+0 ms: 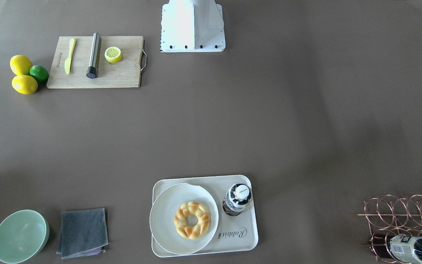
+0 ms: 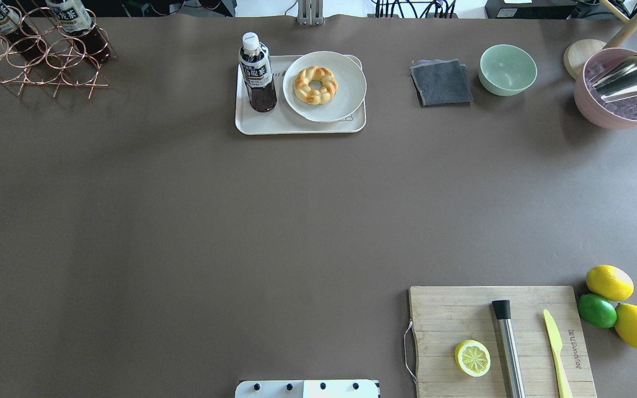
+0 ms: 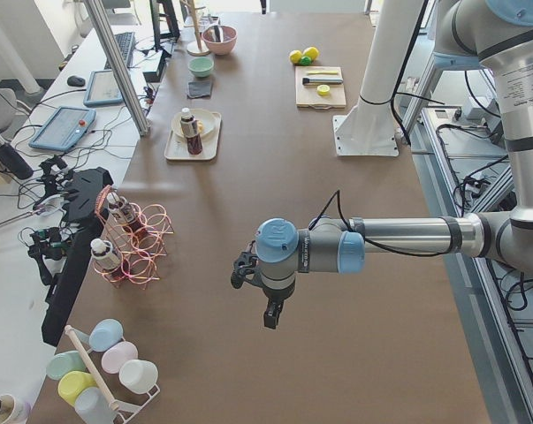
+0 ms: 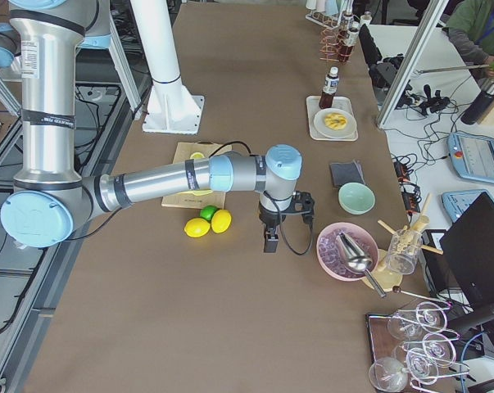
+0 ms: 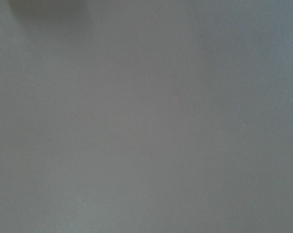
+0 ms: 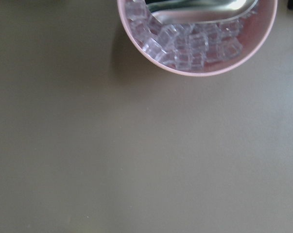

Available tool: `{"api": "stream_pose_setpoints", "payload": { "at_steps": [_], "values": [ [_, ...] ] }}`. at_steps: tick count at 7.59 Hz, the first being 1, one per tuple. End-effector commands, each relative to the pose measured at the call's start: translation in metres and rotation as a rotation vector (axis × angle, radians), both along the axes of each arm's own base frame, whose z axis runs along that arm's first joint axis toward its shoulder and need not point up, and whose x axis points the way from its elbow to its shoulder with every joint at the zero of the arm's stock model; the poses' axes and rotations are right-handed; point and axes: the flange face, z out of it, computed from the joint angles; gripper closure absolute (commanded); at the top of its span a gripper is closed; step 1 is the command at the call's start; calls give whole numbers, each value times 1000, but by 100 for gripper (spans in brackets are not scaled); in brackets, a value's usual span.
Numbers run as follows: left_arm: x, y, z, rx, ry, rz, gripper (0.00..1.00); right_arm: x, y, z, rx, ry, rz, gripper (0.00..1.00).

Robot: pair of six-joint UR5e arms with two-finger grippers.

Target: Place tea on tray

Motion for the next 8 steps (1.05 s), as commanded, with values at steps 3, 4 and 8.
{"api": "stream_pose_setpoints", "payload": {
  "at_steps": [3, 4, 8],
  "values": [
    [0, 0, 1, 2, -3, 4, 2, 51, 65, 85, -111, 64, 3, 0],
    [1, 0, 2, 0, -1, 5, 2, 51, 62, 91, -125, 62, 5, 0],
    [1, -2, -1, 9, -1, 6, 2, 55, 61, 84, -102, 61, 6, 0]
  ]
}}
